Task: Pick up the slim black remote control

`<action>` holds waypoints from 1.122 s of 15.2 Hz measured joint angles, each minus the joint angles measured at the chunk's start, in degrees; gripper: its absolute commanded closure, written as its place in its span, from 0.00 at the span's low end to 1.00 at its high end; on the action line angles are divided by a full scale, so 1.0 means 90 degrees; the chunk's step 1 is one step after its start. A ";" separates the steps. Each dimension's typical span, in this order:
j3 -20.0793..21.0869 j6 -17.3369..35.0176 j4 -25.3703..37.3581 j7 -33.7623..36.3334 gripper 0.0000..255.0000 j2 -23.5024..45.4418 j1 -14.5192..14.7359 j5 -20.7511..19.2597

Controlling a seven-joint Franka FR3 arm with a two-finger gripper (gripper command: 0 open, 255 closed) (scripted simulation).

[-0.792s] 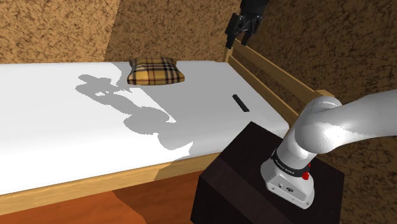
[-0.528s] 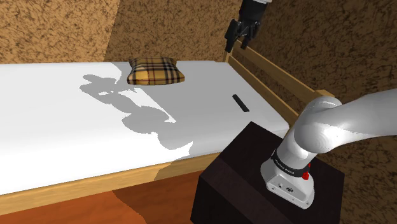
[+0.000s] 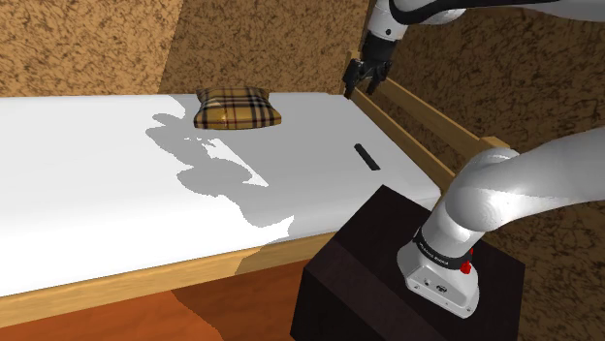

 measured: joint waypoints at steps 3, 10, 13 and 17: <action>-0.0255 0.0432 -0.0189 -0.0107 0.00 0.0313 -0.0157 -0.0072; -0.0922 0.1558 -0.0399 -0.0465 0.00 0.1408 -0.0462 -0.0130; -0.1250 0.2015 -0.0391 -0.0703 0.00 0.1955 -0.0576 -0.0080; -0.1616 0.2613 -0.0337 -0.0999 0.00 0.2741 -0.0645 0.0141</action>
